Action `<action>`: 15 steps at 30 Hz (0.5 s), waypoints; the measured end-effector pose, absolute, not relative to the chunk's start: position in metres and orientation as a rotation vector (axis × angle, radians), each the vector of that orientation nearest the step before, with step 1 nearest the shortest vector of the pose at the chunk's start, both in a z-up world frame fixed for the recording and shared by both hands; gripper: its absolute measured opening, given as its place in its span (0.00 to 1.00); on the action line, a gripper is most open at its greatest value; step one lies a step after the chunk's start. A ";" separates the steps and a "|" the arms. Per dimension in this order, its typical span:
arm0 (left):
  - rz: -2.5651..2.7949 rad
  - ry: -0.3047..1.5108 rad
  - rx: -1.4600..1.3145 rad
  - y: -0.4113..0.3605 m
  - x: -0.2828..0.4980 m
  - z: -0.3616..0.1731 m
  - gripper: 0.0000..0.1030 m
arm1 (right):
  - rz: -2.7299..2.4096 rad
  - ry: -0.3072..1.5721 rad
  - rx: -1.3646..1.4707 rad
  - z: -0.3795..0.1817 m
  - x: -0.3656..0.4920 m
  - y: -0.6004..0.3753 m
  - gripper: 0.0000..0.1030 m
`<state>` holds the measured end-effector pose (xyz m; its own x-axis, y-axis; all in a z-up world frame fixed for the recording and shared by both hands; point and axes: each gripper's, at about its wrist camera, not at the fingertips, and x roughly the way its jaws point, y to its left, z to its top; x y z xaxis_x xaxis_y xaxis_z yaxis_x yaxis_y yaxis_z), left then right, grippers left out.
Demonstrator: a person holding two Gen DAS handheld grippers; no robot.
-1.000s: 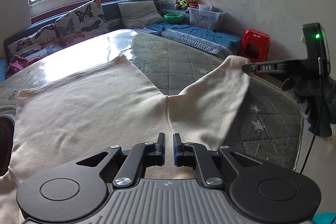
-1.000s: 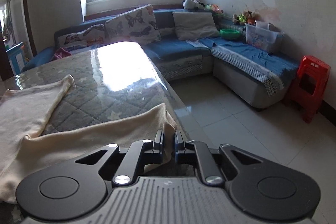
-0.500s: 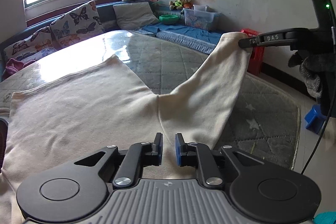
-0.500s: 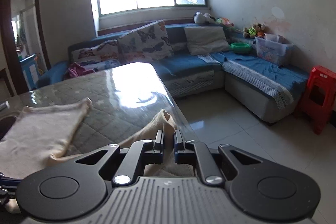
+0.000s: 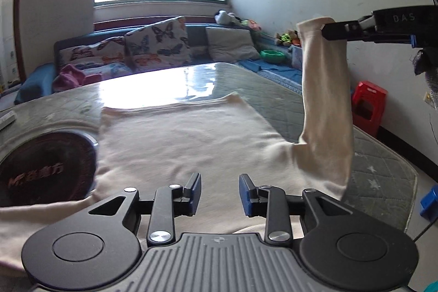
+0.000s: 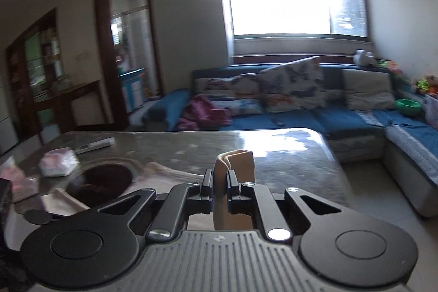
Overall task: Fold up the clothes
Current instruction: 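Lay the lifted sleeve across the shirt body with the right gripper and release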
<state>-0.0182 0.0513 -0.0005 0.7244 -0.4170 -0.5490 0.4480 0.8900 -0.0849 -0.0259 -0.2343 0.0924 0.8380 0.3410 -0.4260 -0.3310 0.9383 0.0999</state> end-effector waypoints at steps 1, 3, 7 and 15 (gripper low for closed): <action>-0.468 0.592 0.044 0.058 -0.020 -0.001 0.32 | 0.390 0.463 0.009 0.093 -0.022 -0.220 0.08; -0.452 0.595 0.023 0.069 -0.023 -0.004 0.32 | 0.438 0.487 -0.020 0.088 -0.016 -0.193 0.08; -0.428 0.603 -0.011 0.086 -0.030 -0.008 0.32 | 0.535 0.535 -0.080 0.077 -0.004 -0.139 0.08; -0.387 0.605 -0.041 0.107 -0.038 -0.008 0.36 | 0.654 0.662 -0.154 0.035 0.002 -0.080 0.08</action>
<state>-0.0376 0.1065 -0.0075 0.7527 -0.3665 -0.5469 0.3429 0.9274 -0.1495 0.0016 -0.0802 0.0349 0.5982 0.5139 -0.6148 -0.6084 0.7907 0.0690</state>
